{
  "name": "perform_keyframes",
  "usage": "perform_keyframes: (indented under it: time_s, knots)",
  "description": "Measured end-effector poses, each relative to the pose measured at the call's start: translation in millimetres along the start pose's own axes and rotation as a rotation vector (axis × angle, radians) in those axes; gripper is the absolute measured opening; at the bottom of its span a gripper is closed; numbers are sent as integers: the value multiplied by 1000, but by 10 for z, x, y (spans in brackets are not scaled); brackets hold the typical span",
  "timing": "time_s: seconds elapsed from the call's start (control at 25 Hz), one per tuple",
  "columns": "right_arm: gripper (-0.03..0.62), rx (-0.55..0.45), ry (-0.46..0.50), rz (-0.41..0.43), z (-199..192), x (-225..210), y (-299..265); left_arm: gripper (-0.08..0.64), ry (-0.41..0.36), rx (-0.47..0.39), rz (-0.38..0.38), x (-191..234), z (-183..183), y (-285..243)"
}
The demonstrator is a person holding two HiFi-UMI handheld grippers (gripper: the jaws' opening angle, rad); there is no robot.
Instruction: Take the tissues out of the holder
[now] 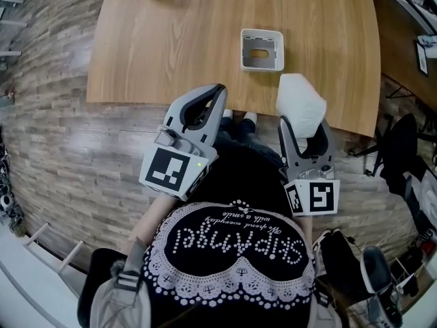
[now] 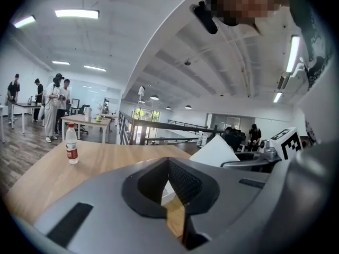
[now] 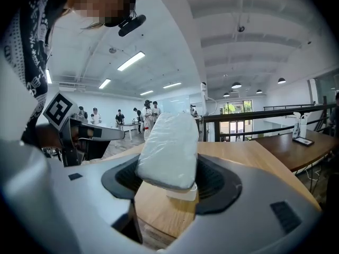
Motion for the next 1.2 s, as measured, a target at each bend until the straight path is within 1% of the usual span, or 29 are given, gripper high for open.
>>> perform_keyframes:
  time_s: [0.28, 0.52, 0.76, 1.2]
  knots:
    - [284, -29, 7, -6, 27, -25, 54, 6, -15, -12, 2, -19, 12, -14]
    - [284, -29, 25, 7, 23, -93, 1, 6, -21, -32, 58, 60, 54, -17]
    - [284, -26, 26, 7, 34, -140, -6, 6, -11, -23, 118, 135, 58, 31]
    - [284, -26, 17, 26, 13, -188, -20, 6, -11, -28, 134, 68, 45, 75]
Point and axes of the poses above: the fingertips, and each gripper's own axes: y backward along the fingers, x to its left, z out of its top, the point moved 6 cm from there along y, backward along the fingers, and after that the axes turned 2 degrees about -x, right-handed, at the moved point
